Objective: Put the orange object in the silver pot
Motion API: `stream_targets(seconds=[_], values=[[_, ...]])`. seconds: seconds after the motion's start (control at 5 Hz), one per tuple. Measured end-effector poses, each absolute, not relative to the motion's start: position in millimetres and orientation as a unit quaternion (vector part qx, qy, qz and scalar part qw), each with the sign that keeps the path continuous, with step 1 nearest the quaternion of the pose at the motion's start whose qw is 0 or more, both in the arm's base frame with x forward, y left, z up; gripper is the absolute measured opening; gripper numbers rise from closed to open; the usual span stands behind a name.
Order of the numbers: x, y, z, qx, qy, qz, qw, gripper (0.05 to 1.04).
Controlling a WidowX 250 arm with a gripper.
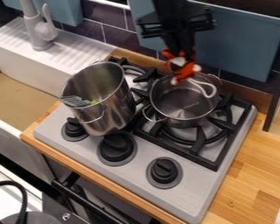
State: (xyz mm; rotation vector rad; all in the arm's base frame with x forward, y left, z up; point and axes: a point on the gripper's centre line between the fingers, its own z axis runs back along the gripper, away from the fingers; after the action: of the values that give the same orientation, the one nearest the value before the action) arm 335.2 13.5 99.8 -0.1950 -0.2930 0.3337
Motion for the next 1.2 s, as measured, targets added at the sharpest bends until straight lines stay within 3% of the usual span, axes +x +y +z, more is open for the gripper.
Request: stream_targets(seconds=[0.6, 0.8, 1.0, 1.2], values=[[319.0, 1.8, 79.0, -0.095, -0.123, 0.149, 0.976, 0.099], [319.7, 0.5, 75.0, -0.112, -0.102, 0.168, 0.974, 0.121], [320.0, 0.2, 74.9, -0.119, -0.081, 0.159, 0.977, 0.31], [319.8, 0.8, 77.8, -0.124, -0.069, 0.15, 0.978, 0.592]])
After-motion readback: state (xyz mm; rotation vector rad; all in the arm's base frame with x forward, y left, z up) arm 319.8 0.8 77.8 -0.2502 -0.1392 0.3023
